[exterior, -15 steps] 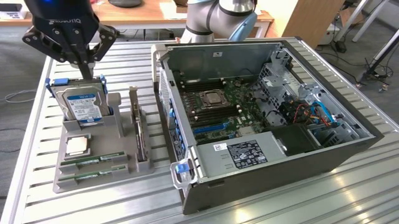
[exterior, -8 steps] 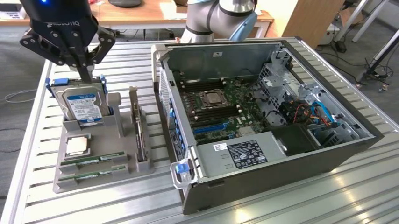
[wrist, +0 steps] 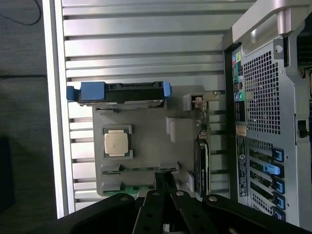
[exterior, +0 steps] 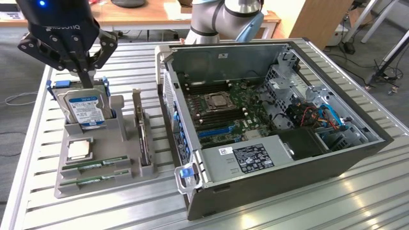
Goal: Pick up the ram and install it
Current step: 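Reach for the ram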
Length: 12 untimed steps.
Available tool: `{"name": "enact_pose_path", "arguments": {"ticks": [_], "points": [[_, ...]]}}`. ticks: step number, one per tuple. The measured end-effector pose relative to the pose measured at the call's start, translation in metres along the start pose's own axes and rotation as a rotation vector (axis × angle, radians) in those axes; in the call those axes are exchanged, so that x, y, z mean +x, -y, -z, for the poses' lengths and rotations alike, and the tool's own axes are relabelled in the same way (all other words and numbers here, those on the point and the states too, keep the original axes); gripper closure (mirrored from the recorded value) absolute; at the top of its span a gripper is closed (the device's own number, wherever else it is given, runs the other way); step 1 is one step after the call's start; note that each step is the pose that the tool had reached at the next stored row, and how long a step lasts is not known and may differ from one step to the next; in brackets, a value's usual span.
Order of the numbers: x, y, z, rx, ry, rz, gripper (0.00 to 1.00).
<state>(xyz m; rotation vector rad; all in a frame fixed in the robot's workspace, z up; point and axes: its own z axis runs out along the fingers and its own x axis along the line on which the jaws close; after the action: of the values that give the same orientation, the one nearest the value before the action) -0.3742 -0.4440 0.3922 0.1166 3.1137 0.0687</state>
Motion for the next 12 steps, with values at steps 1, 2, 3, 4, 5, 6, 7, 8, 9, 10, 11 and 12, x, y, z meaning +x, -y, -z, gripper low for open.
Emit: {"name": "enact_pose_path", "arguments": {"ticks": [1, 2, 3, 4, 5, 6, 7, 8, 9, 10, 11, 12], "points": [[0.0, 0.0011, 0.0, -0.0001, 0.0001, 0.0, 0.89], [0.0, 0.002, 0.0001, -0.0001, 0.0001, 0.0, 0.89], [0.0, 0.003, 0.0001, -0.0001, 0.0, 0.0, 0.89], [0.0, 0.0039, 0.0001, -0.0001, 0.0, 0.0, 0.89], [0.0, 0.0048, 0.0002, -0.0001, 0.0, 0.0, 0.89], [0.0, 0.0057, 0.0002, -0.0001, 0.0001, 0.0, 0.89], [0.0, 0.0068, 0.0003, -0.0001, 0.0, 0.0, 0.89], [0.001, 0.0076, 0.0003, -0.0001, 0.0, 0.0, 0.89], [0.001, 0.0086, 0.0004, -0.0001, 0.0, 0.0, 0.89], [0.001, 0.0095, 0.0004, -0.0001, 0.0001, 0.0, 0.89], [0.001, 0.0104, 0.0004, -0.0001, 0.0, 0.0, 0.89], [0.001, 0.0111, 0.0005, -0.0001, 0.0001, 0.0, 0.89]]}}
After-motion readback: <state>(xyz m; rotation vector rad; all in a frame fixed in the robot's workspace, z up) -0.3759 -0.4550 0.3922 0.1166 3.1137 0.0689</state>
